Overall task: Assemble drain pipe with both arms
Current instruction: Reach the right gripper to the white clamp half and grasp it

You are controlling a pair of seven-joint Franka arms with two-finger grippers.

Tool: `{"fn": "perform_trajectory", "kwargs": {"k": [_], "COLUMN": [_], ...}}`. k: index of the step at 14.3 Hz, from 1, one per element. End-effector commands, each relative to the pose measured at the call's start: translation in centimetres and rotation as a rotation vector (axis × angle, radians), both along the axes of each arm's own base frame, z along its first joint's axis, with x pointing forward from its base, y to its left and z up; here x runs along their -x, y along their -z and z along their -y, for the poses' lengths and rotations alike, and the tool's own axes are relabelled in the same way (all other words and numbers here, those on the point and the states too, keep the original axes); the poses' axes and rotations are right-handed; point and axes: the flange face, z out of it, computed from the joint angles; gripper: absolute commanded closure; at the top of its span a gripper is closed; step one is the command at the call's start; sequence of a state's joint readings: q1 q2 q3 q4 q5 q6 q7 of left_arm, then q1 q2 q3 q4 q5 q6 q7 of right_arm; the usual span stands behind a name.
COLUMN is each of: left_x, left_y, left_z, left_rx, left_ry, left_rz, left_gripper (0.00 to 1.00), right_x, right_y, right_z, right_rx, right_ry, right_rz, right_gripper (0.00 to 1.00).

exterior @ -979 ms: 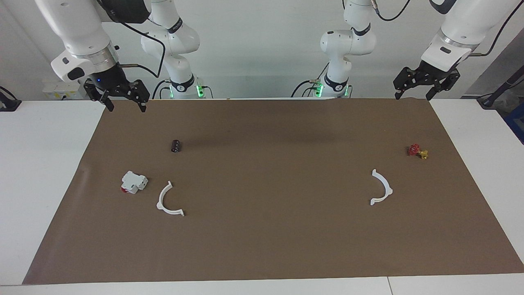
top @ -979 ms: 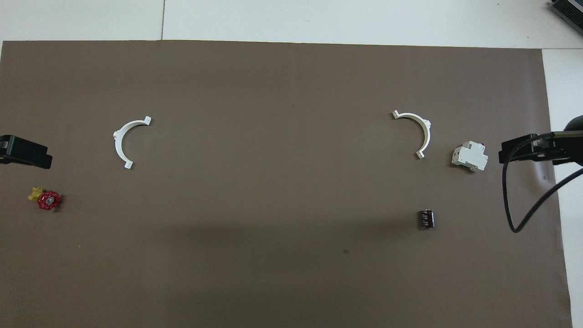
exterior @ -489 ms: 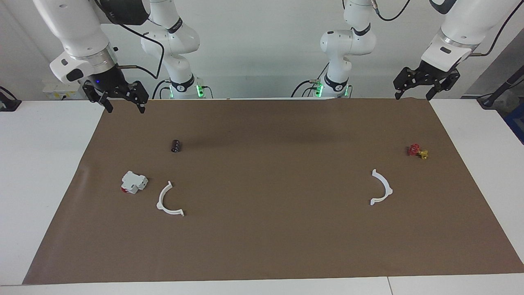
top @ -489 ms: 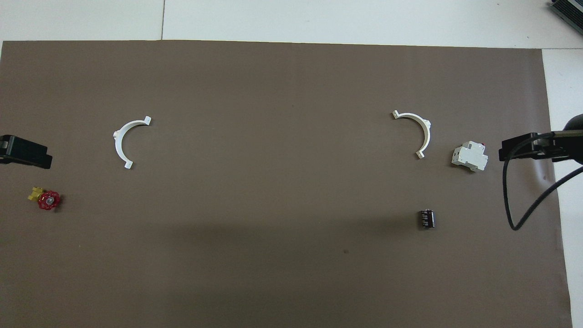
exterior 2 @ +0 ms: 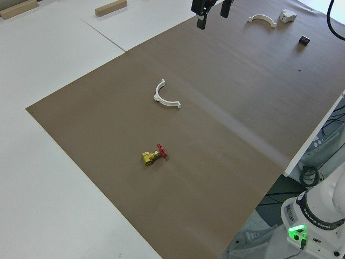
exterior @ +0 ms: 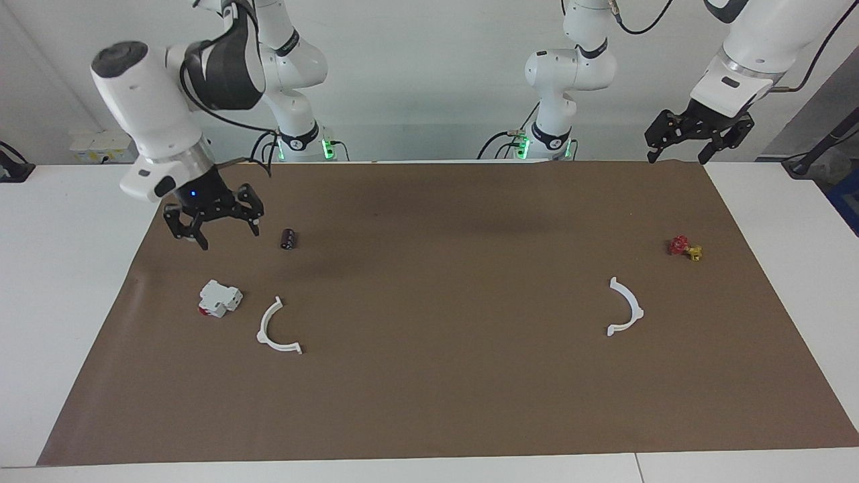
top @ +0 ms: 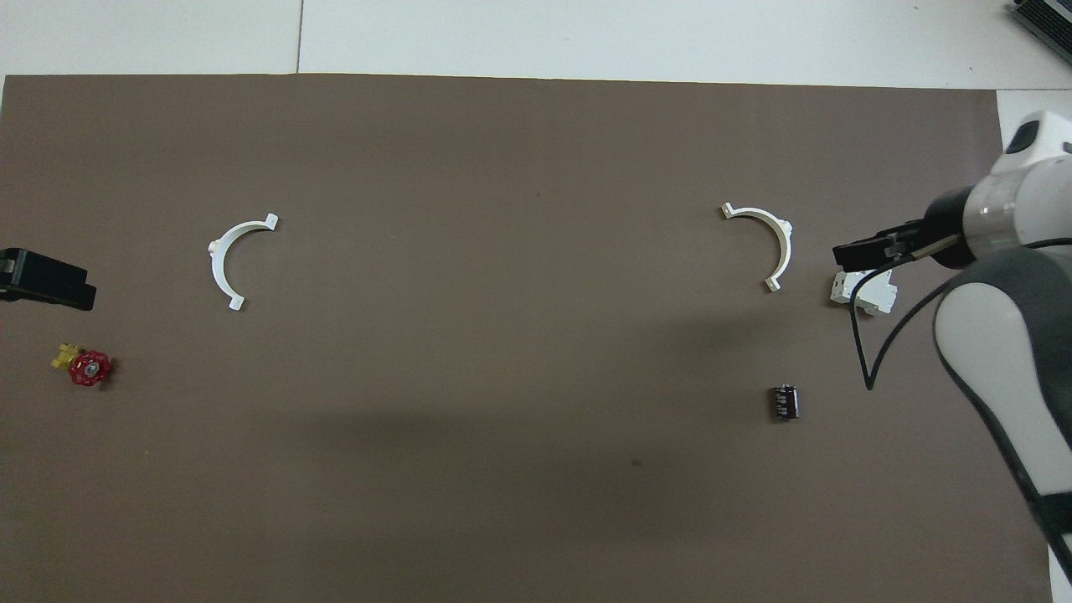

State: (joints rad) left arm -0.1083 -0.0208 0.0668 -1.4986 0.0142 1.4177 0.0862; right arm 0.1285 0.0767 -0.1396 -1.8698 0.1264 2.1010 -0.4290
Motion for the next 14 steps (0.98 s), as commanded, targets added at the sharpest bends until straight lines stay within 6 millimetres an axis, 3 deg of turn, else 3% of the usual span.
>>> {"fn": "perform_trajectory", "kwargs": {"k": [1, 6, 12, 14], "left_x": [0.8, 0.8, 0.8, 0.8], "left_y": [-0.1, -0.1, -0.1, -0.1], "left_z": [-0.3, -0.3, -0.3, -0.3], "left_rx": [-0.006, -0.006, -0.006, -0.006], "left_ry": [-0.013, -0.015, -0.013, -0.013], "left_rz": [-0.002, -0.002, -0.002, -0.002], "left_gripper": [0.0, 0.0, 0.0, 0.0], "right_x": [-3.7, -5.8, -6.5, -6.7], "right_y": [8.1, 17.0, 19.4, 19.3], "right_z": [0.5, 1.1, 0.0, -0.9], "right_rx": [0.0, 0.065, 0.079, 0.078], "right_ry": [-0.122, -0.293, -0.33, -0.333], "right_rz": [0.034, 0.051, 0.095, 0.102], "right_gripper": [0.0, 0.01, 0.23, 0.25]}}
